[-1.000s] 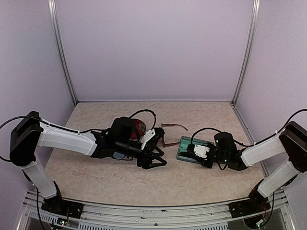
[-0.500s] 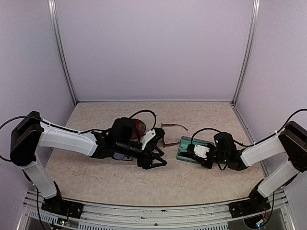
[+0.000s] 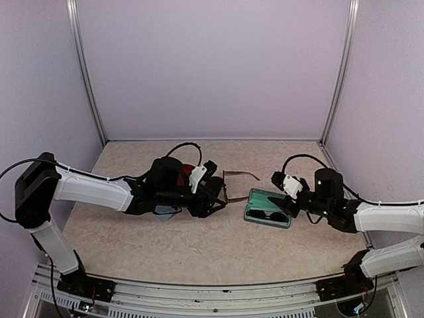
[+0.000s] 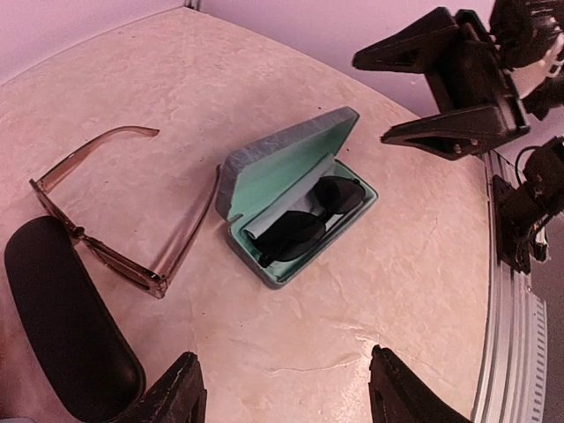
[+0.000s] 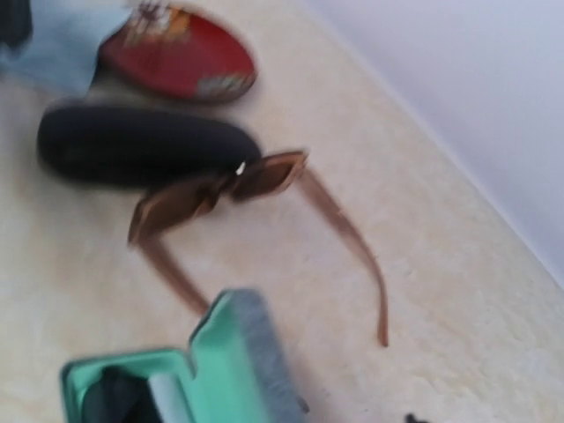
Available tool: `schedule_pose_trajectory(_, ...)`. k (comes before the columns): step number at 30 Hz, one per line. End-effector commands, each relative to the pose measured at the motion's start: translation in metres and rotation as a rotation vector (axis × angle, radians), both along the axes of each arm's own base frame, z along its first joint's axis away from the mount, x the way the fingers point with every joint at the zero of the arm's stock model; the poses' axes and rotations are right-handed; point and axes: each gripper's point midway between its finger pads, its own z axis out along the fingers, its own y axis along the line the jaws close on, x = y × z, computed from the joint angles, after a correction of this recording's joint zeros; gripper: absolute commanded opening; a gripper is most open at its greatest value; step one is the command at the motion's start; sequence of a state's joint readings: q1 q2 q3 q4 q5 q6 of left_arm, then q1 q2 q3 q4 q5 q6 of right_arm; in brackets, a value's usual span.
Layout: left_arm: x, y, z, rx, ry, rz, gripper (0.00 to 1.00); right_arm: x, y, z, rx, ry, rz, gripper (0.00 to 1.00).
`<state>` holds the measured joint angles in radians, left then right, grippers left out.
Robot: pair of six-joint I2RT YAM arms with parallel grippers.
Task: Organize the sunglasses
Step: Close the case with sunglasses at the center of the board.
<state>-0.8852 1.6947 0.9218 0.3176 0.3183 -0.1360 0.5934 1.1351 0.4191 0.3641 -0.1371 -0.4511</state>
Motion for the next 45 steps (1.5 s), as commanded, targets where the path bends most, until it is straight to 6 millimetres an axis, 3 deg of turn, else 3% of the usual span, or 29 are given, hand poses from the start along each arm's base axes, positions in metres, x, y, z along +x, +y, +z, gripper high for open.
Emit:
schedule_pose_trajectory(1,0.022,-0.004,0.006,-0.026,-0.004,0.118,0.62,0.009,-0.012,0.020,0.087,0.048,-0.117,0.61)
schedule_pose_trajectory(6,0.018,-0.024,-0.005,0.024,-0.017,0.134,0.62,0.038,-0.039,0.030,0.115,0.131,-0.387,0.66)
schedule_pose_trajectory(9,0.014,-0.038,-0.013,0.073,-0.043,0.146,0.62,0.047,-0.041,0.020,0.099,0.239,-0.455,0.67)
schedule_pose_trajectory(16,0.008,-0.054,-0.032,0.117,-0.009,0.163,0.63,0.041,-0.016,0.002,0.207,0.471,-0.376,0.68)
schedule_pose_trajectory(25,0.003,-0.059,-0.056,0.125,0.072,0.157,0.67,0.042,-0.011,-0.027,0.279,0.702,-0.347,0.57)
schedule_pose_trajectory(31,0.005,-0.068,-0.072,0.128,0.130,0.154,0.67,0.040,-0.008,-0.034,0.291,0.744,-0.330,0.52)
schedule_pose_trajectory(45,0.013,-0.085,-0.087,0.065,0.234,0.156,0.57,0.034,-0.008,-0.047,0.264,0.766,-0.314,0.43)
